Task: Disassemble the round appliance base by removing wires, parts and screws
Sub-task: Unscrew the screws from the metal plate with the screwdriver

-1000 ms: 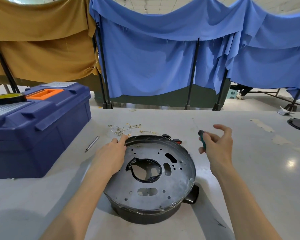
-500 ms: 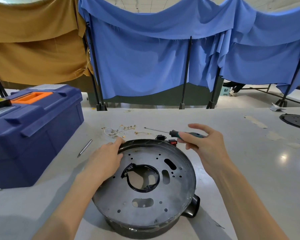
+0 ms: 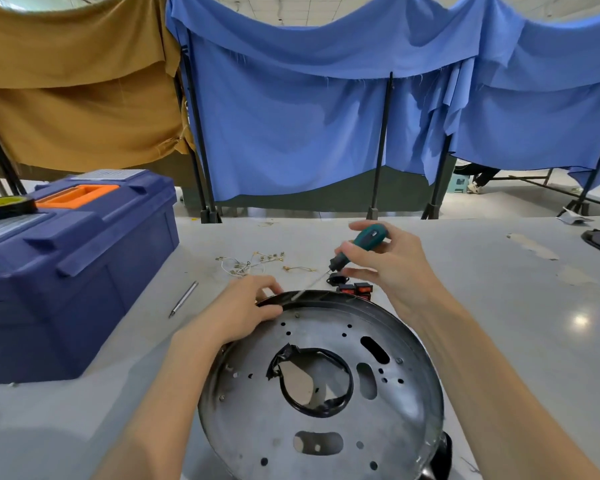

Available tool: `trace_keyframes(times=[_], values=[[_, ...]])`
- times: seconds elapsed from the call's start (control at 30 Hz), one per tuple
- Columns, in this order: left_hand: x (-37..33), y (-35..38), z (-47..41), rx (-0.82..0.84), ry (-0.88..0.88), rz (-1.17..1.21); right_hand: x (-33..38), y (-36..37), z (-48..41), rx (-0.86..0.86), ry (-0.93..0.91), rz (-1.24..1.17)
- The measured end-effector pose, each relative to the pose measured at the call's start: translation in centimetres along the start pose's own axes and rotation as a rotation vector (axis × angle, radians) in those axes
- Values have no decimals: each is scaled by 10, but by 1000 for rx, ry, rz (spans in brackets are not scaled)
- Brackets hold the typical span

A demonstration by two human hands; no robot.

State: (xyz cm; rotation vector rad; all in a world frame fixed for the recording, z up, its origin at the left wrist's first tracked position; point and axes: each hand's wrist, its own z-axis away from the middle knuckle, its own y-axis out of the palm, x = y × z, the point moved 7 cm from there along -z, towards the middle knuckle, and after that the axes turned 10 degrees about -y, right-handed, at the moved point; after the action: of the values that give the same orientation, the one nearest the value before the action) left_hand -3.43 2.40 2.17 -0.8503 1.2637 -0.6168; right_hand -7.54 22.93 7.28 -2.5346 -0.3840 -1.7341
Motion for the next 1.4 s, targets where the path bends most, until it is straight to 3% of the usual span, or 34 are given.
trace_keyframes(times=[0.4,0.73,1.4], values=[[11,11,-9,78,13,12,12,32,-11,143,-214,234],[1,17,-5,208,107,85,10,32,-10,233,-176,261],[-1,16,-4,205,138,62,10,37,-8,228,-232,342]])
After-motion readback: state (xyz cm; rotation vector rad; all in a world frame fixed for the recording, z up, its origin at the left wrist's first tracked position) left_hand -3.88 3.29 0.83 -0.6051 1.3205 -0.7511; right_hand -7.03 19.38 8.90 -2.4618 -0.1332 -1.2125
